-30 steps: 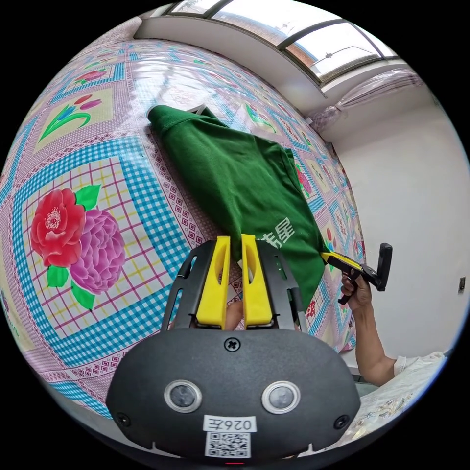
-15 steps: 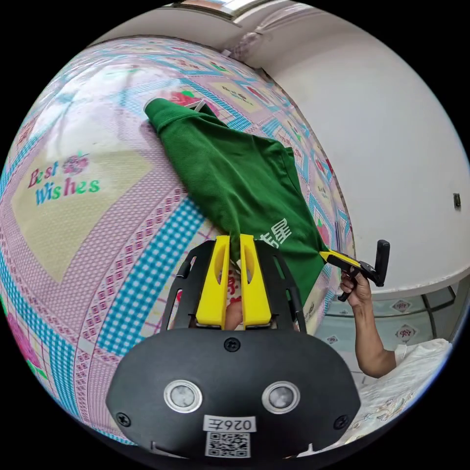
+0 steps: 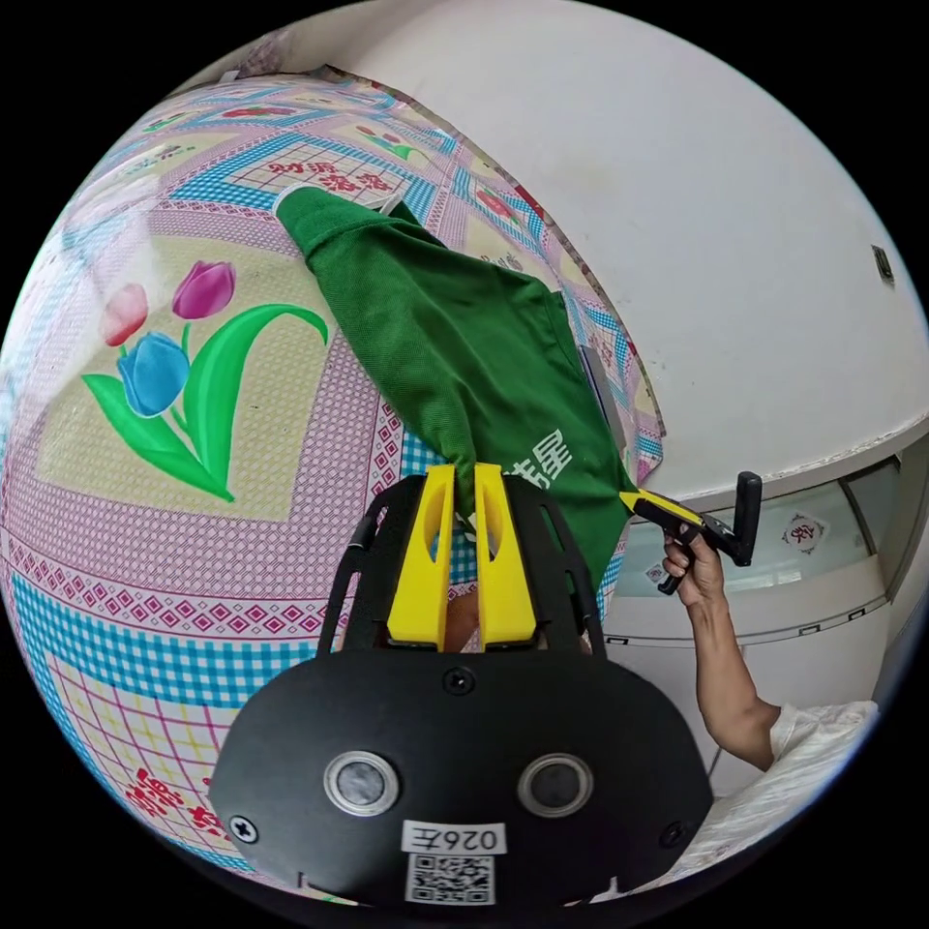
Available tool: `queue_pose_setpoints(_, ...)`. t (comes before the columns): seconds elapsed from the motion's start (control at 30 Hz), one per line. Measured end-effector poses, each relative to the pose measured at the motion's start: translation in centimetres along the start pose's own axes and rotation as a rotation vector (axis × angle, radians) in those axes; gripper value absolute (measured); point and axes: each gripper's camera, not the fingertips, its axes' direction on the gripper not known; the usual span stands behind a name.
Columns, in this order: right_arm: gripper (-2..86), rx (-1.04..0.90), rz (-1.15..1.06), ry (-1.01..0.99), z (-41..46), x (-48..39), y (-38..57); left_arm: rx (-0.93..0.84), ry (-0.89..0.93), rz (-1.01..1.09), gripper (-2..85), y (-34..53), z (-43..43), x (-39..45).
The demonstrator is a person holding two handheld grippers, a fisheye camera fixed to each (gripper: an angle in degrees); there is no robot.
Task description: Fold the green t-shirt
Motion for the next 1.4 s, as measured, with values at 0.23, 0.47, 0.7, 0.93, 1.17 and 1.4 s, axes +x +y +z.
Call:
queue_pose_setpoints(0.23,1.6,-0.012,-0.009,-0.053,0.1,2.0,2.0,0.027,0.143,-0.054,5.3,2.3,-1.9,-0.9)
queue_pose_setpoints(0.47,4.4,0.042,0.110,-0.105,-1.0,4.5,7.1,0.085,0.014,-0.122,2.8,8.0,-8.6,-1.6)
queue_pose_setpoints(0.7,3.7,0.148,0.230,-0.062,-2.8,1.5,14.3,0.156,-0.309,-0.174,-0.8,17.2,-20.5,-0.4)
queue_pose_setpoints(0.93,0.3,0.285,-0.003,-0.030,-4.0,-14.5,20.8,0.171,-0.626,-0.224,-1.0,29.4,-32.8,2.2)
queue_pose_setpoints(1.17,-1.1,0.285,-0.328,-0.298,-2.8,-33.6,25.6,0.128,-0.841,-0.263,-1.0,41.0,-41.2,3.4)
queue_pose_setpoints(1.4,-0.9,0.214,-0.608,-0.476,-1.5,-49.1,33.8,0.136,-0.892,-0.396,-1.0,51.5,-46.9,2.6)
